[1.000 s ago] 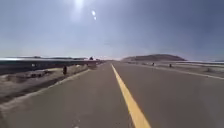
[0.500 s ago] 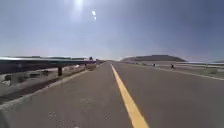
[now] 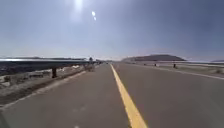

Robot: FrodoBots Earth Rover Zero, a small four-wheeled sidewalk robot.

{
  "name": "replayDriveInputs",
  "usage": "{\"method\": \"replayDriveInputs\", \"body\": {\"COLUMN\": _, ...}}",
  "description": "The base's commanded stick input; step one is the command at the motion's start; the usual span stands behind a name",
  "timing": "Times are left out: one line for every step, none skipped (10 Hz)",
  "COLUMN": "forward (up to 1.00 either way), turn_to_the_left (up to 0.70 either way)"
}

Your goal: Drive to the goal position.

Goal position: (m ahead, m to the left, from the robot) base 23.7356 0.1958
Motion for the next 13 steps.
{"method": "replayDriveInputs", "body": {"forward": 0.85, "turn_to_the_left": 0.00}}
{"method": "replayDriveInputs", "body": {"forward": 0.85, "turn_to_the_left": 0.00}}
{"method": "replayDriveInputs", "body": {"forward": 0.85, "turn_to_the_left": 0.00}}
{"method": "replayDriveInputs", "body": {"forward": 0.85, "turn_to_the_left": 0.00}}
{"method": "replayDriveInputs", "body": {"forward": 0.85, "turn_to_the_left": 0.00}}
{"method": "replayDriveInputs", "body": {"forward": 0.85, "turn_to_the_left": 0.00}}
{"method": "replayDriveInputs", "body": {"forward": 0.85, "turn_to_the_left": 0.00}}
{"method": "replayDriveInputs", "body": {"forward": 0.85, "turn_to_the_left": 0.00}}
{"method": "replayDriveInputs", "body": {"forward": 0.85, "turn_to_the_left": 0.00}}
{"method": "replayDriveInputs", "body": {"forward": 0.85, "turn_to_the_left": 0.00}}
{"method": "replayDriveInputs", "body": {"forward": 0.85, "turn_to_the_left": 0.00}}
{"method": "replayDriveInputs", "body": {"forward": 0.85, "turn_to_the_left": 0.00}}
{"method": "replayDriveInputs", "body": {"forward": 0.85, "turn_to_the_left": 0.00}}
